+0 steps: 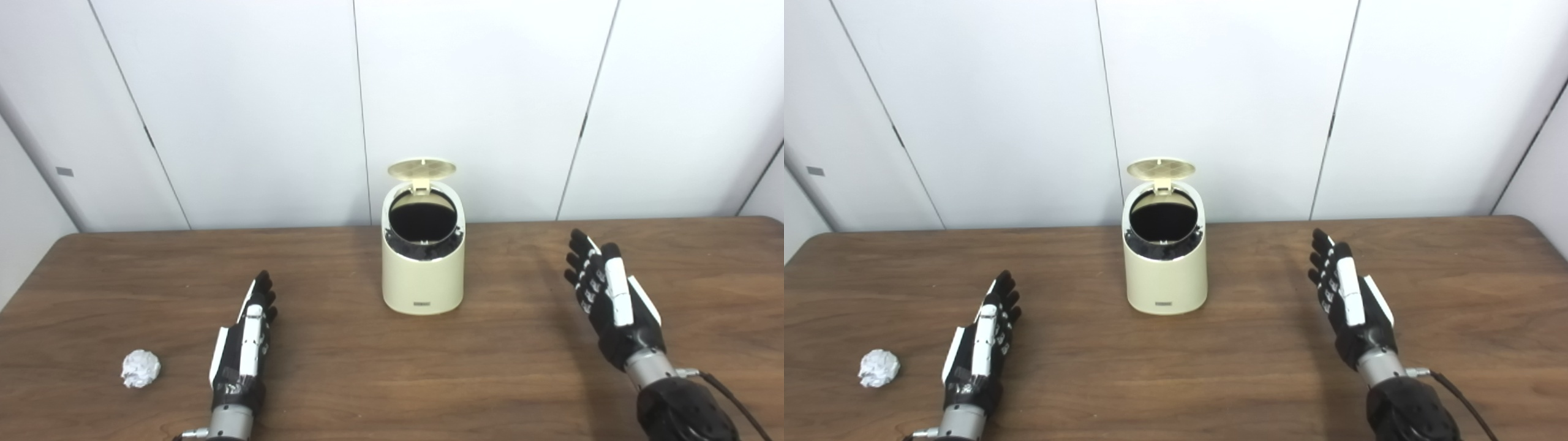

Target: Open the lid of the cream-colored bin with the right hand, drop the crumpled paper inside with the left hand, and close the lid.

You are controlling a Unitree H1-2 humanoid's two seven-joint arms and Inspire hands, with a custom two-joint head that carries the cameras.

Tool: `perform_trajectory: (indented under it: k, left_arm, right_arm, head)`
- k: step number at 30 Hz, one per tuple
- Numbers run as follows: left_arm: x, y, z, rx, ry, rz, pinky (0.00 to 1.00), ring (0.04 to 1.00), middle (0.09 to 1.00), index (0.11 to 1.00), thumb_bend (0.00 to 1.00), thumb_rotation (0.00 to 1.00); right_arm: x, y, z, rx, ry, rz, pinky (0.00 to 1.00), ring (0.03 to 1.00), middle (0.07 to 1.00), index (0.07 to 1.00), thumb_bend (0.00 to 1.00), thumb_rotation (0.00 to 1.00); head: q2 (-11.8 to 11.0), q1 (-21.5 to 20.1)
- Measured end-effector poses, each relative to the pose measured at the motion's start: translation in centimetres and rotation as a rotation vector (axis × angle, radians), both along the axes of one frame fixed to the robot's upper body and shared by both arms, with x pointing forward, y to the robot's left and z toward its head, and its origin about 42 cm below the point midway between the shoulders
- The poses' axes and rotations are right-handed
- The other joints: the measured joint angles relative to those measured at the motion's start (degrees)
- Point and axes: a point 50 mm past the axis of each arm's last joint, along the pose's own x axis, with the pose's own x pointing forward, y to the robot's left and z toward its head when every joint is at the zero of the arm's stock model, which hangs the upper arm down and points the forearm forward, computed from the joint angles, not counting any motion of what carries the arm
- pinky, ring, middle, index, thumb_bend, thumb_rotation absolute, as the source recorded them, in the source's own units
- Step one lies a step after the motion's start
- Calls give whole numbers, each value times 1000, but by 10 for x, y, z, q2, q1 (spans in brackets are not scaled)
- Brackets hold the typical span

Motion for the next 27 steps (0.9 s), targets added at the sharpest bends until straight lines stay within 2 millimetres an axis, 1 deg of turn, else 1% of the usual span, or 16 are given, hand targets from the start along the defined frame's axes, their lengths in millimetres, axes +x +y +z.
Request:
perform_trajectory:
  k: [3, 11, 12, 16, 18, 21, 22, 23, 24, 27]
  left_arm:
    - [0, 0, 0, 0, 0, 0, 1000, 1000, 1000, 1000, 334, 1000]
    - [-2, -2, 1, -5, -2, 3, 1000, 1000, 1000, 1000, 349, 1000]
    - [-2, -2, 0, -6, -2, 4, 1000, 1000, 1000, 1000, 353, 1000]
    - [-3, -4, 0, -11, 0, 5, 1000, 1000, 1000, 1000, 357, 1000]
    - [-3, -5, 1, -13, 0, 6, 1000, 1000, 1000, 1000, 355, 1000]
    - [-3, -7, 0, -9, 2, 7, 1000, 1000, 1000, 1000, 378, 1000]
    - [-3, -7, 0, -7, 1, 6, 1000, 1000, 1000, 1000, 385, 991]
    - [-3, -8, 0, -6, 0, 5, 1000, 1000, 1000, 1000, 377, 979]
    - [-3, -9, 0, -7, -1, 5, 1000, 1000, 1000, 1000, 371, 973]
    - [-3, -12, 0, -4, -1, 12, 1000, 1000, 1000, 1000, 374, 965]
  right_arm:
    - [-3, -1, -7, -6, 5, -13, 1000, 1000, 1000, 988, 635, 1000]
    - [-5, -3, -16, -44, -34, -32, 1000, 1000, 1000, 985, 662, 1000]
    - [-5, -3, -17, -47, -36, -34, 1000, 1000, 1000, 988, 666, 1000]
    - [-5, -11, -26, -55, -48, -38, 1000, 1000, 1000, 992, 680, 1000]
    - [-5, -18, -32, -64, -40, -39, 1000, 1000, 1000, 993, 685, 1000]
    - [-6, -27, -30, -70, -57, -50, 1000, 1000, 1000, 998, 678, 1000]
    - [-6, -29, -30, -67, -58, -53, 1000, 1000, 1000, 1000, 671, 1000]
    - [-6, -31, -30, -66, -56, -53, 1000, 1000, 1000, 1000, 661, 1000]
    - [-6, -32, -31, -63, -53, -52, 1000, 1000, 1000, 1000, 652, 1000]
    - [-6, -33, -31, -34, -50, -53, 1000, 1000, 1000, 994, 645, 1000]
  head:
    - [4, 4]
    - [12, 19]
    - [14, 32]
    - [16, 54]
    - [18, 84]
    - [17, 98]
    - [15, 112]
    - [14, 118]
    - [11, 137]
    - [11, 149]
